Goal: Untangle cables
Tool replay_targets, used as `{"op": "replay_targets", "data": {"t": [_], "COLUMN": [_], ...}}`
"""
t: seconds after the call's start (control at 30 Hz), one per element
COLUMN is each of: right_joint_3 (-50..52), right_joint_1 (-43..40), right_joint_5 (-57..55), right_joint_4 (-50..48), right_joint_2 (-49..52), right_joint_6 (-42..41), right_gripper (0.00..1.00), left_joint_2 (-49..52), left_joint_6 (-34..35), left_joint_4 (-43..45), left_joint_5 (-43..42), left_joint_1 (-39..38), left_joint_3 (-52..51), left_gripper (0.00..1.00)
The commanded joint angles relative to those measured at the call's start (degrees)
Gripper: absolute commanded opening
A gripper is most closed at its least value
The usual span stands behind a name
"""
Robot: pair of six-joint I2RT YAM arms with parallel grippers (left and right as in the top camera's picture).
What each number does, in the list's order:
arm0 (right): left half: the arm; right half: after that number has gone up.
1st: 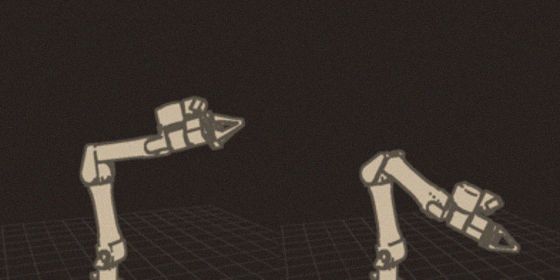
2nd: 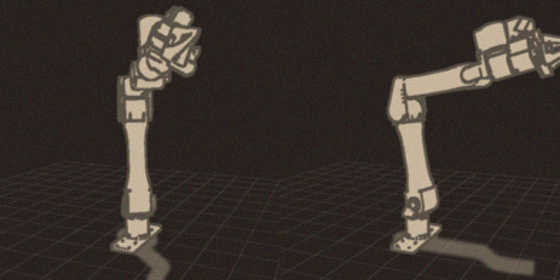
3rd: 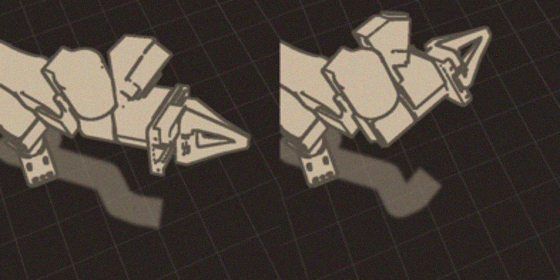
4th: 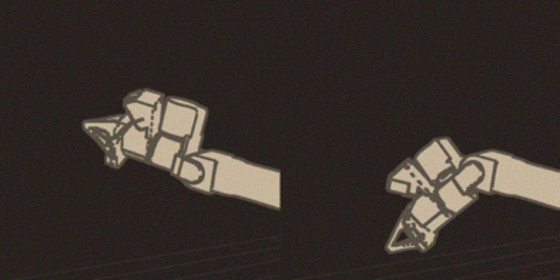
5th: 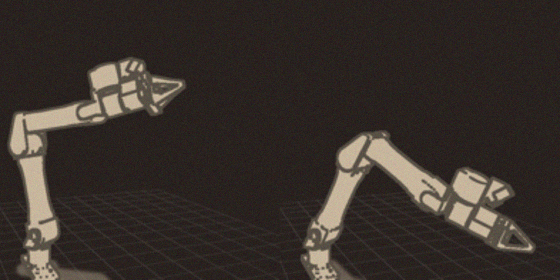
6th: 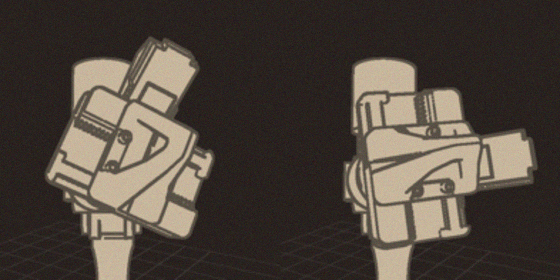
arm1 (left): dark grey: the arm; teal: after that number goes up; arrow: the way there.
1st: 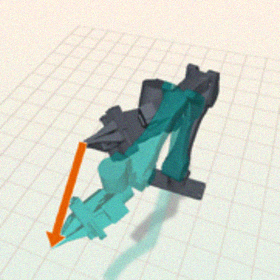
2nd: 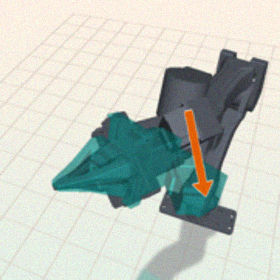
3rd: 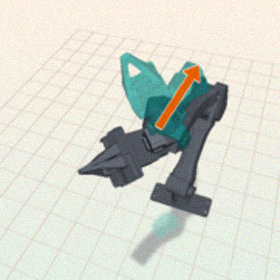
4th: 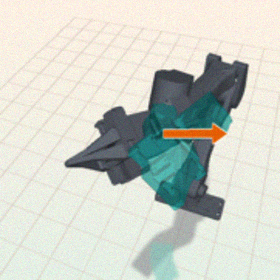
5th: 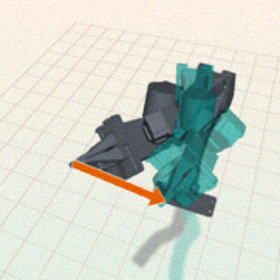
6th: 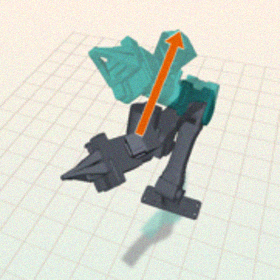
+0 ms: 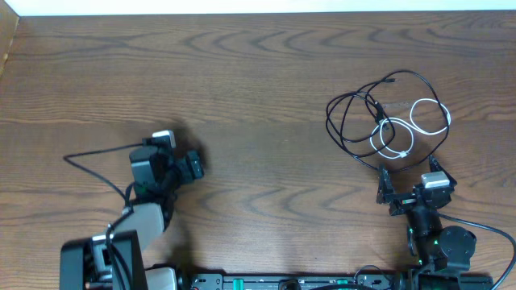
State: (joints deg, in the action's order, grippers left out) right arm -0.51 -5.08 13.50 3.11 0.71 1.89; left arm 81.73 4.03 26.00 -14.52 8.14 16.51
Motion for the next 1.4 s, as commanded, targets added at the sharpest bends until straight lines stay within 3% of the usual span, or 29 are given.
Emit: {"op": "replay_targets", "data": {"t": [0.0,0.7,1.17,1.37], "right_joint_3": [0.2,0.2,0.2,0.2], "right_joint_1": [-0.35,-0.35,-0.35,-0.35], "right_joint_5": [-0.02,-0.02,0.0,-0.02], "right_joint_4": [0.09,0.09,0.09,0.09], "right_joint_2": [-0.37,-0.39,-0.37,-0.39], "right_joint_6": [-0.13,-0.13,-0.13,-0.13], "right_gripper": [0.99,0.99,0.99,0.99], "left_joint_2": [-1.75,-18.49,-44.61,-54.66], "left_joint_6": [0.48,6.16,6.16,6.14], "left_joint_4": [0.33,-1.09,-29.03,-29.0], "left_joint_5": [-1.11,-1.53,0.9,1.27], "left_joint_1": [0.15,0.15,0.15,0.15], "left_joint_3": [-5.73,-16.28,-16.28,-16.28], "left_gripper": [0.97,0.97,0.97,0.97]}}
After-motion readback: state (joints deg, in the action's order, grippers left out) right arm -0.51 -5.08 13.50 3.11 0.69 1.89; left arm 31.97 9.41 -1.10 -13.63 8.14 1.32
